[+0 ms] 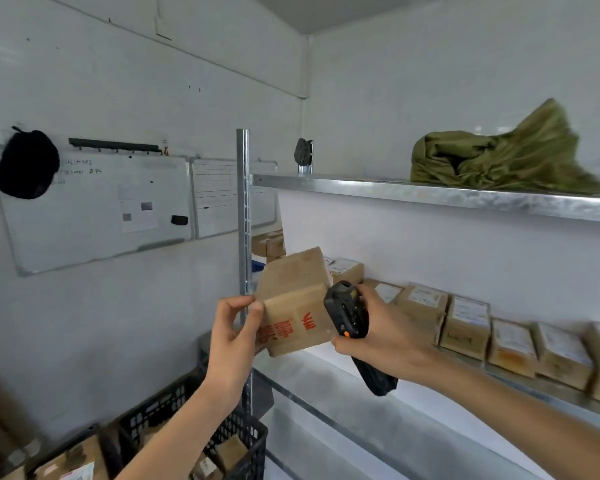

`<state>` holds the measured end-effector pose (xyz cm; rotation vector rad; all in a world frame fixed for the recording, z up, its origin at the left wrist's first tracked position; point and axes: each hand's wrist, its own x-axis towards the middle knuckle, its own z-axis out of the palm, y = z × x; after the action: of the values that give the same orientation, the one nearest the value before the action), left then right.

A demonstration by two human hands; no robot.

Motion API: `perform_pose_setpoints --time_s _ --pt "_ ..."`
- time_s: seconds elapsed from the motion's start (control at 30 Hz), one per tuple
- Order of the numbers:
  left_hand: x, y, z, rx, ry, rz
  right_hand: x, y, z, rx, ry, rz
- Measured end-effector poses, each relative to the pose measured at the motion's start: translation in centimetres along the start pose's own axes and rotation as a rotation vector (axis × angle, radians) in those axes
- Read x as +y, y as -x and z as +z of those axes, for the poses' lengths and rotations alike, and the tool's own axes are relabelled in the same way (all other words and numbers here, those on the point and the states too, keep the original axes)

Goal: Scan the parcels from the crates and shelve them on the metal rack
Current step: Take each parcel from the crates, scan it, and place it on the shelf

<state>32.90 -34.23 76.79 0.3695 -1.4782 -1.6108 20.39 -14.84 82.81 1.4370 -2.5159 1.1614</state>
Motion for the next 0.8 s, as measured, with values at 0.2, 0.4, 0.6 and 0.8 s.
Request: perform_pose_setpoints --time_s 0.2,0.4,0.6,0.8 --pt "-0.3 1.0 6.3 -0.118 0.079 -0.118 4.3 3.1 -5.2 0.012 0.021 0.068" --pt "-0.4 3.3 12.1 -0.121 0.105 -0.126 7.4 6.5 -9.2 0.068 0.045 0.073" --pt "-0.5 5.0 16.5 -0.203 0.077 -0.132 9.8 9.6 -12.0 0.092 0.108 0.064" --pt "-0.3 6.1 19.6 -0.331 -0.026 -0.138 11.2 11.8 -14.1 0.135 0.171 0.084"
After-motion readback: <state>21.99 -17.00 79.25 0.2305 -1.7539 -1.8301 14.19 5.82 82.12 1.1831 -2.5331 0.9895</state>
